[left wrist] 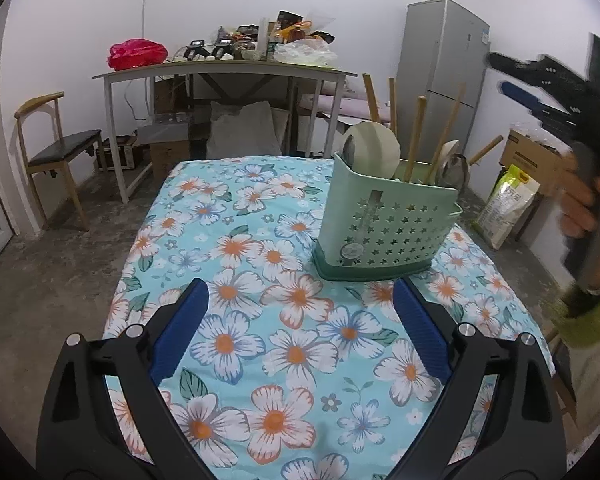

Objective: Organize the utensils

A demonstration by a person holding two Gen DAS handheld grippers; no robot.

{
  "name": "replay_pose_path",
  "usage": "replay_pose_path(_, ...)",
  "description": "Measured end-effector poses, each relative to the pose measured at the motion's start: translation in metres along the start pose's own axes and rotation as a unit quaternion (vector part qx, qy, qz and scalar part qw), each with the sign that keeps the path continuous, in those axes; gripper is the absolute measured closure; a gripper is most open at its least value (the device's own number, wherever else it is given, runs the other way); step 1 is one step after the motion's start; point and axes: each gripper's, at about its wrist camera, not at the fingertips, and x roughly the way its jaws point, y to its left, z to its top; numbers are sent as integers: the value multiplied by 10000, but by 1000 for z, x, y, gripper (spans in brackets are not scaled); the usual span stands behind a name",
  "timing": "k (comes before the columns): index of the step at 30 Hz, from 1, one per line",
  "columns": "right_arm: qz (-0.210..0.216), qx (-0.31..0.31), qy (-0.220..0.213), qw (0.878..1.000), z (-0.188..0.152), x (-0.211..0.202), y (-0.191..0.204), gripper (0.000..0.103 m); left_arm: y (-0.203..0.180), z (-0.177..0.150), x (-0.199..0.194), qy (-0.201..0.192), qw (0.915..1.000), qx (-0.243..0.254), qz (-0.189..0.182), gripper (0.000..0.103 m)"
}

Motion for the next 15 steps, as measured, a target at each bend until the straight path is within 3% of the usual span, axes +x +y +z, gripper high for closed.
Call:
replay_pose_path(4,-171,236,130,9995,-17,-23,-4,33,-5,5,5,9,9997,19,260,11)
replay_pose_path(10,-1121,-83,1281,9854,-79,-17,9,23,-15,13,16,121,9979,-14,629,11)
replay_pose_path(15,-1557,-447,1847,9693,-115,-13,20,12,-26,20,24,243,9939,-104,1067,11)
